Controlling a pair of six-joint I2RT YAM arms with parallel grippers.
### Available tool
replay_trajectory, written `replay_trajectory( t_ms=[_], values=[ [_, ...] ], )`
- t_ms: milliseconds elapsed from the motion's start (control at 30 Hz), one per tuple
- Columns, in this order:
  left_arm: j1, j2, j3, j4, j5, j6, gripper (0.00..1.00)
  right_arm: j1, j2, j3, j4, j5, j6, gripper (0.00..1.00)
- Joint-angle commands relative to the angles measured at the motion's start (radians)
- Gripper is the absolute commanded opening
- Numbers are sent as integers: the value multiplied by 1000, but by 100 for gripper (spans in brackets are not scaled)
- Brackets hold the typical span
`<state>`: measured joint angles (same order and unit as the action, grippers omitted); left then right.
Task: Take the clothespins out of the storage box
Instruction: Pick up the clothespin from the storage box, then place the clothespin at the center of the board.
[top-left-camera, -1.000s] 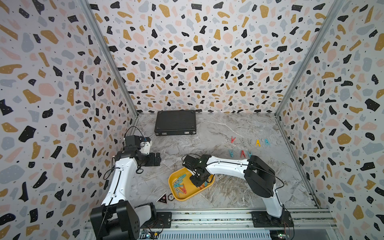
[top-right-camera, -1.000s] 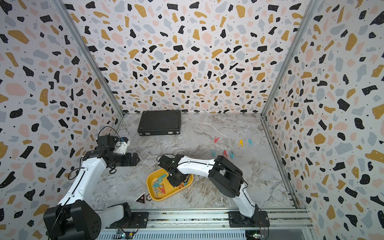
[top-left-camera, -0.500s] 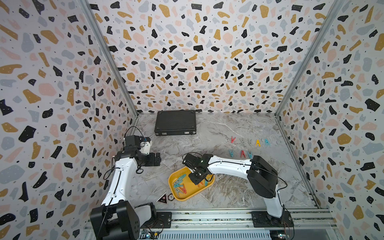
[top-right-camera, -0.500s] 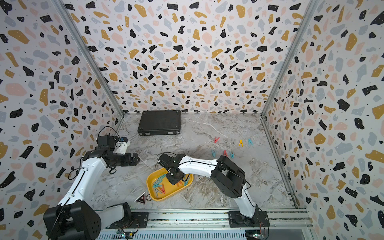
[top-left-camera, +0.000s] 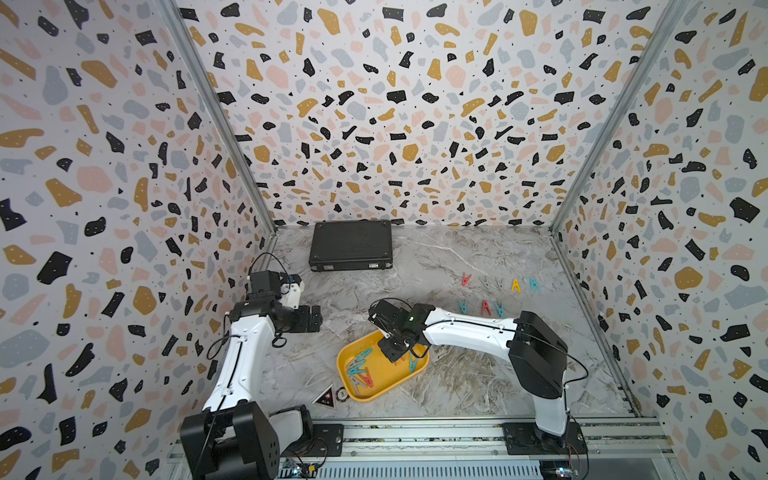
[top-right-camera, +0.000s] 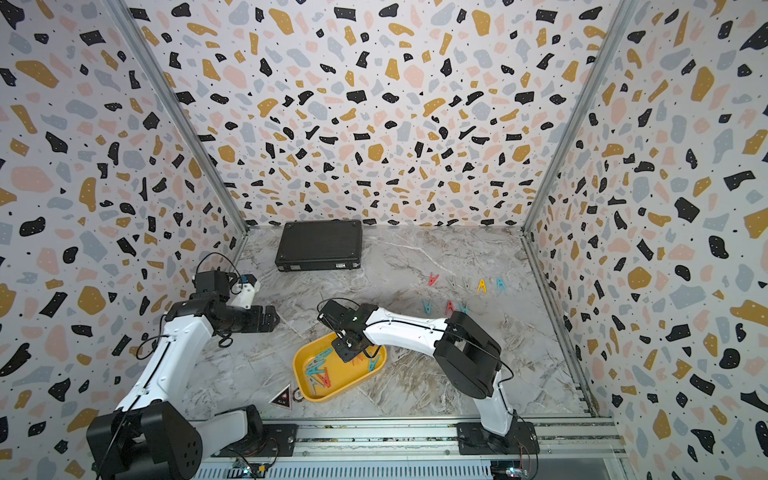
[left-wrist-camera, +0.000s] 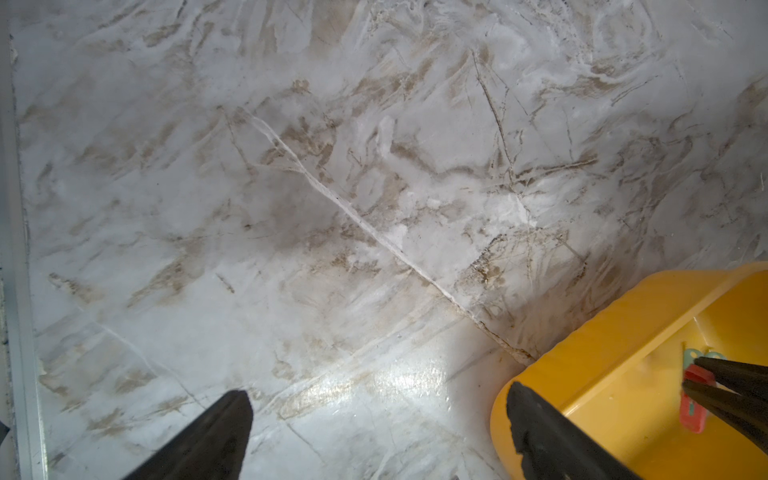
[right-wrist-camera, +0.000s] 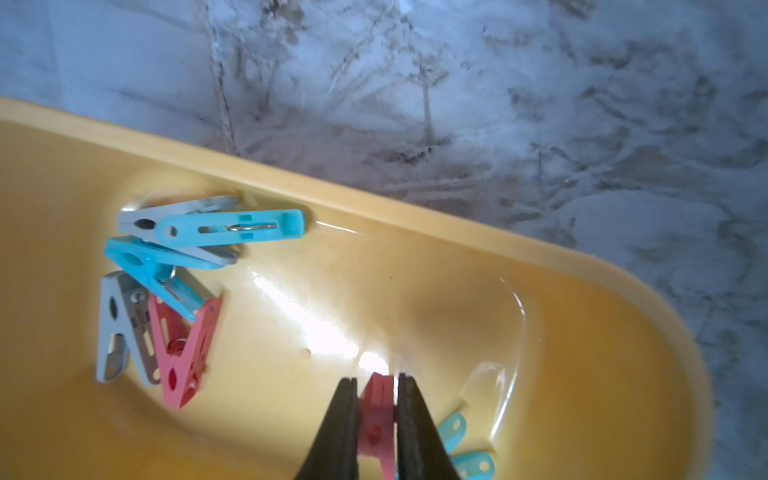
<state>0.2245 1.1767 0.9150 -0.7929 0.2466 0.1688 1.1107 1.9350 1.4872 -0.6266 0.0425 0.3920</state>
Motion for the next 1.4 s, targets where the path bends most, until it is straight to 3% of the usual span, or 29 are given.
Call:
replay_trajectory(
  t_ms=[0,133,333,533,800,1067,1367],
  values=[
    [5,-9,13,-3,5,5,100,-11,-103,-1,-7,22,-12,6],
    [5,-9,13,-3,3,6,100,-22,-158,12,-35,29,-8,6],
    [4,-12,13,-1,2,5,100,-135,-244,1,-111,44,-12,7],
    [5,-12,14,-1,0,5,100,-318,-339,-123,-160,11,-24,6],
    [4,-12,13,-2,3,5,100,-654,-417,-265,-232,-18,-104,6],
    [6,-17,15,-5,13,5,100,-901,-355,-247,-285,10,-166,6],
    [4,-25,13,-4,16,6,100,-1036,-177,-137,-283,64,-240,6]
  ],
)
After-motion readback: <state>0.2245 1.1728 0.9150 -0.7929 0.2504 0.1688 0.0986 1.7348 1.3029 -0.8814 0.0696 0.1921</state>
